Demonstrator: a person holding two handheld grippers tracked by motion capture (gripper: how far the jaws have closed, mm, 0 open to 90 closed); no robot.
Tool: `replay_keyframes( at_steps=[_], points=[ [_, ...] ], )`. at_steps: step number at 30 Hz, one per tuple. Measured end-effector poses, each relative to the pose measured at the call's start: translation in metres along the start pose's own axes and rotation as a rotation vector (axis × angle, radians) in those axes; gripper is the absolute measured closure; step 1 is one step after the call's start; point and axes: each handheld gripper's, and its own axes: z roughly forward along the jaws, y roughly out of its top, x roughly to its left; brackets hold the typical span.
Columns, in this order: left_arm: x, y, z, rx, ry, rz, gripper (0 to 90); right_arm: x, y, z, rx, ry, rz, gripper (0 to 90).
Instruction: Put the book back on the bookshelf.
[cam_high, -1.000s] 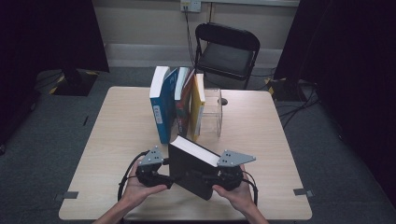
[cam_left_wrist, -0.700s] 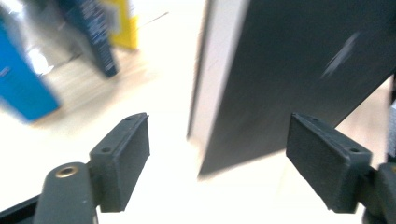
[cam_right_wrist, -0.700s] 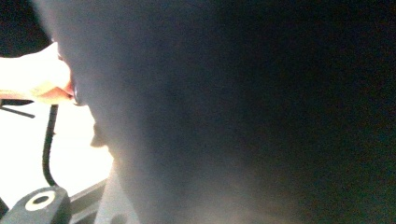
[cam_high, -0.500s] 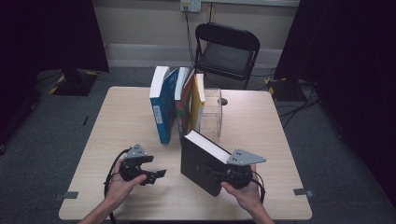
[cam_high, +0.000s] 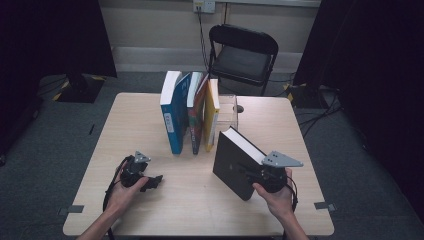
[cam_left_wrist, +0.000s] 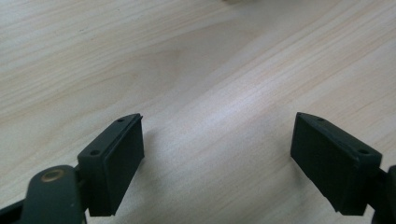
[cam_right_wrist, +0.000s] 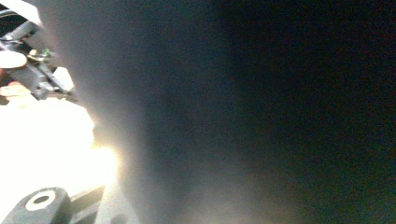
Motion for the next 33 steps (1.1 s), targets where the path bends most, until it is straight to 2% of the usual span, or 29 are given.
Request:
replay_keyframes(
  at_steps=[1,4,8,9,10,14,17,28,33],
  points=[
    [0.001,0.000,0.000,0.007,0.014,-0.013,16.9,-0.001,0.001,0.000,-0.001,-0.006,0.001,52.1],
    [0.003,-0.002,0.001,0.009,0.032,-0.006,15.6,-0.005,0.002,0.003,0.000,-0.033,0.003,52.1],
    [0.002,-0.006,0.003,-0.031,0.059,-0.017,12.2,-0.010,0.006,0.007,0.005,-0.048,0.008,52.1],
    [0.003,-0.007,0.004,-0.037,0.063,-0.010,11.1,-0.011,0.006,0.008,0.003,-0.052,0.010,52.1],
    [0.002,-0.009,0.005,-0.053,0.069,-0.025,8.9,-0.012,0.007,0.010,0.004,-0.059,0.014,52.1],
    [0.004,-0.011,0.008,-0.067,0.086,-0.041,0.9,-0.017,0.010,0.017,0.000,-0.085,0.028,52.1],
    [0.006,-0.013,0.009,-0.097,0.079,-0.033,0.0,-0.019,0.012,0.022,-0.003,-0.103,0.038,52.1],
    [0.006,-0.013,0.009,-0.096,0.079,-0.033,0.0,-0.023,0.018,0.038,-0.010,-0.145,0.057,52.0],
    [0.006,-0.013,0.009,-0.097,0.079,-0.033,0.0,-0.026,0.018,0.038,0.002,-0.139,0.068,51.5]
  ],
)
